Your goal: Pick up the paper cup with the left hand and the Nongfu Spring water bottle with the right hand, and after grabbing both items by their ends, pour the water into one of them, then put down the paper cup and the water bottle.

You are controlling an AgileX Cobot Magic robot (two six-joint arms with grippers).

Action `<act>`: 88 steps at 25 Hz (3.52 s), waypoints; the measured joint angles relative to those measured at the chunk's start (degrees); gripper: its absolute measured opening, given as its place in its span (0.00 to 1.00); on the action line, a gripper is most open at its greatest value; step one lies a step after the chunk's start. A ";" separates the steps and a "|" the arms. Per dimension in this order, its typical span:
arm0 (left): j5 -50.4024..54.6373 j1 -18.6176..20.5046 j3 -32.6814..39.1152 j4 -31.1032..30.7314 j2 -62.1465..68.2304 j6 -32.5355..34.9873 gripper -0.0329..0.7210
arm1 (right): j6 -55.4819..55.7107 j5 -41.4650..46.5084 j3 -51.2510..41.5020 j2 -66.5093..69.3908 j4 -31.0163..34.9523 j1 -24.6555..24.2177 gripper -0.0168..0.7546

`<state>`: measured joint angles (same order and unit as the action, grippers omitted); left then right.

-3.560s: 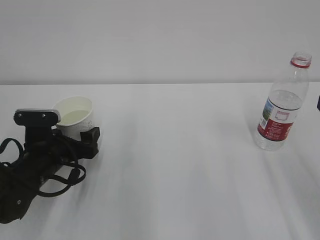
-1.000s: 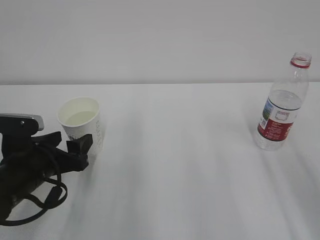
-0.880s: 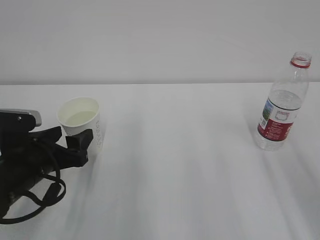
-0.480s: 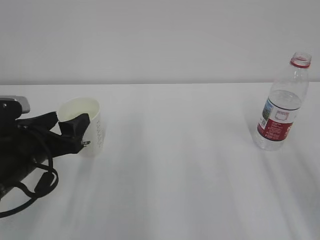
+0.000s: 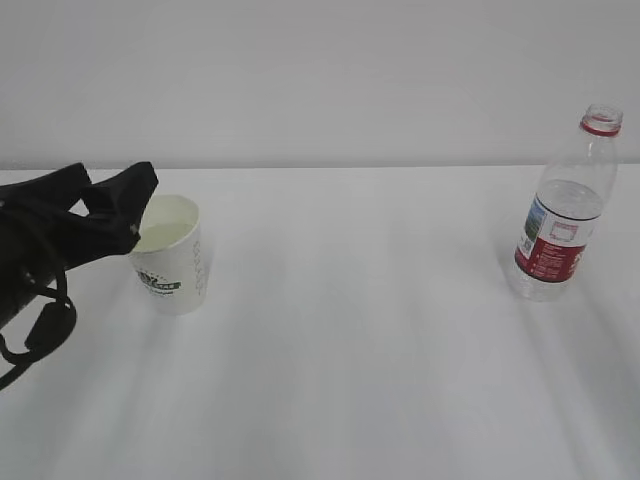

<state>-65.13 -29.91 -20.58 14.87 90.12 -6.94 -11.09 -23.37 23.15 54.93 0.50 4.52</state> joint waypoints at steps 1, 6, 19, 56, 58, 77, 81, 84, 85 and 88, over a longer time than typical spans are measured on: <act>0.75 0.00 0.00 0.00 -0.86 0.00 0.81 | 0.30 0.31 0.37 0.00 0.00 0.00 0.79; 4.79 0.00 0.02 0.00 -4.88 0.00 0.81 | 2.69 3.14 2.47 -2.07 0.00 0.00 0.79; 10.89 0.00 0.12 -0.38 -13.30 0.00 0.81 | 3.08 18.47 5.25 -13.29 0.10 0.00 0.79; 41.16 0.00 -12.88 -9.03 -31.73 5.26 0.80 | 3.22 42.35 19.62 -22.73 0.10 0.00 0.78; 42.80 0.00 -12.88 -9.07 -33.07 6.11 0.79 | 3.22 43.55 20.34 -22.73 0.10 0.00 0.78; 60.05 0.00 -12.88 -11.91 -47.23 10.77 0.76 | 3.22 54.70 31.39 -22.81 0.10 0.00 0.78; 66.98 0.00 -13.43 -12.32 -49.20 10.77 0.75 | 3.22 58.21 33.08 -22.96 0.10 0.00 0.78; 73.94 0.00 -16.23 -15.17 -49.88 10.77 0.75 | 3.22 60.23 33.22 -24.18 0.10 0.00 0.78; 76.25 0.00 -17.70 -16.02 -49.97 10.77 0.75 | 3.22 60.78 33.22 -24.83 0.10 0.00 0.78; 84.31 0.00 -21.99 -17.28 -49.97 10.77 0.75 | 3.22 62.52 33.22 -27.25 0.10 0.00 0.78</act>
<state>19.18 -29.91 -42.58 -2.41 40.15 3.83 -7.87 39.14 56.37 27.67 0.60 4.52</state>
